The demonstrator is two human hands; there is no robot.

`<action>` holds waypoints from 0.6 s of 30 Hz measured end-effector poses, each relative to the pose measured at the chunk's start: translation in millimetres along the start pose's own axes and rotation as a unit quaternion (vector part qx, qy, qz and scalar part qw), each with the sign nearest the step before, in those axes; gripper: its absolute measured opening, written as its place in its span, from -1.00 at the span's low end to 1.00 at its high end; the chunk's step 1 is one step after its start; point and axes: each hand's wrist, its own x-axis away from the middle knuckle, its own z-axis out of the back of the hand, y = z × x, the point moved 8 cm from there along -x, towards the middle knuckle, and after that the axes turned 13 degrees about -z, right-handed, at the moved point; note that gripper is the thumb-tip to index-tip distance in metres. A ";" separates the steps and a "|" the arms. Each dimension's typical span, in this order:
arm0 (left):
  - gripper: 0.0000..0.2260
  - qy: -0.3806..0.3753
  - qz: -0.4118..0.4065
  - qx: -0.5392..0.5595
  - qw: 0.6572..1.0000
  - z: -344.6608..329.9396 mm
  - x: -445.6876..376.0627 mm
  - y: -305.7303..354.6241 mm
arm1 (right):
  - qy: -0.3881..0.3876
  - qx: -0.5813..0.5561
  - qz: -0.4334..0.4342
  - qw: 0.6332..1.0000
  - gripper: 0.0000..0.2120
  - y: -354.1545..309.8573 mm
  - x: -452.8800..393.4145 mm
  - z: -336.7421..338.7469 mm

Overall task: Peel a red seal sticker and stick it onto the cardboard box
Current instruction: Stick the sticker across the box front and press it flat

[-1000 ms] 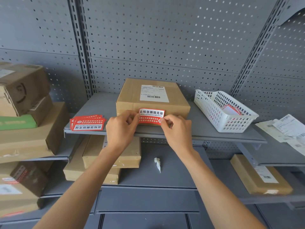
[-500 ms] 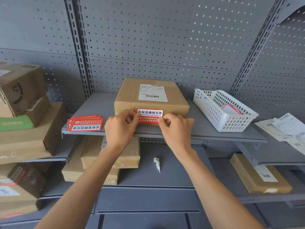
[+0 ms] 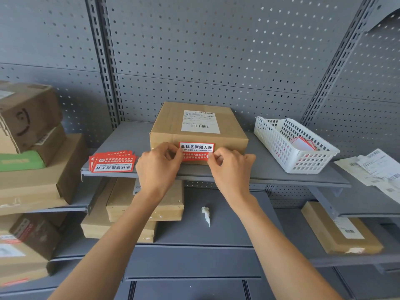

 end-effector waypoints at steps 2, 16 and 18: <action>-0.80 0.002 0.000 -0.007 1.000 0.6 -0.2 0.4 | 0.002 0.006 0.001 1.000 -0.69 0.7 -0.4 0.0; -0.61 0.114 -0.048 -0.013 0.992 20.6 0.0 -9.0 | 0.097 -0.054 -0.020 0.994 -0.68 18.4 -3.2 42.5; -0.55 0.105 -0.039 0.000 0.994 18.7 -2.3 -10.8 | 0.104 -0.060 -0.035 0.992 -0.59 17.7 -3.8 44.3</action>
